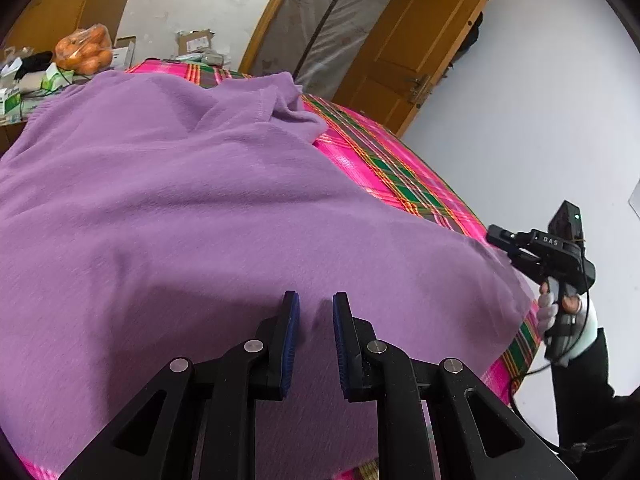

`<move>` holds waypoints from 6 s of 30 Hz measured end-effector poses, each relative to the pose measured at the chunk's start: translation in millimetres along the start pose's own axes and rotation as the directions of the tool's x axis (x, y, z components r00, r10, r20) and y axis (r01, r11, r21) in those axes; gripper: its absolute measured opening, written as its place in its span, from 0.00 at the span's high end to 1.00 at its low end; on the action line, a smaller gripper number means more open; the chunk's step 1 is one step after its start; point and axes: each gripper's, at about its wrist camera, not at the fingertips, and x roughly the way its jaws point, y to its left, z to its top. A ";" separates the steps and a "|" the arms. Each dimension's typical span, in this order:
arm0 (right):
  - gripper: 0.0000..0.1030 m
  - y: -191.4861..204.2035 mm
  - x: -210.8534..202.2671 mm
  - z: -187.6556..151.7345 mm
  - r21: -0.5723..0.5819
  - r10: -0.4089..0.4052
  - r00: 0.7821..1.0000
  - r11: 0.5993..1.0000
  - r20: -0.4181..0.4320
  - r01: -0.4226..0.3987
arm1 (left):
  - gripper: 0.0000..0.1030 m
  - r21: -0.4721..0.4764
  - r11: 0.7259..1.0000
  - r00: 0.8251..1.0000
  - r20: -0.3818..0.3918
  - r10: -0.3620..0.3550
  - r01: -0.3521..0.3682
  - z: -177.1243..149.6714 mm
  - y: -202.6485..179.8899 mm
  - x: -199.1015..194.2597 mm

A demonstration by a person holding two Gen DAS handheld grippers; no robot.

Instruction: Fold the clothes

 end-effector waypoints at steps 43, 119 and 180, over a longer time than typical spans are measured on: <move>0.71 131.3 165.5 -21.0 -0.115 0.357 0.872 0.903 -0.335 -0.414 | 0.46 -0.430 0.814 0.920 -0.150 0.362 -0.391 183.0 244.5 14.3; 0.63 113.7 228.8 77.5 0.037 0.047 0.956 0.999 -0.289 -0.038 | 0.59 -0.257 0.900 0.928 0.026 0.371 -0.353 73.5 105.1 -2.1; 0.94 131.3 146.6 107.9 -0.448 -0.156 0.970 0.892 -0.185 0.058 | 0.59 -0.285 0.902 0.936 0.037 0.349 -0.325 74.5 109.1 -5.3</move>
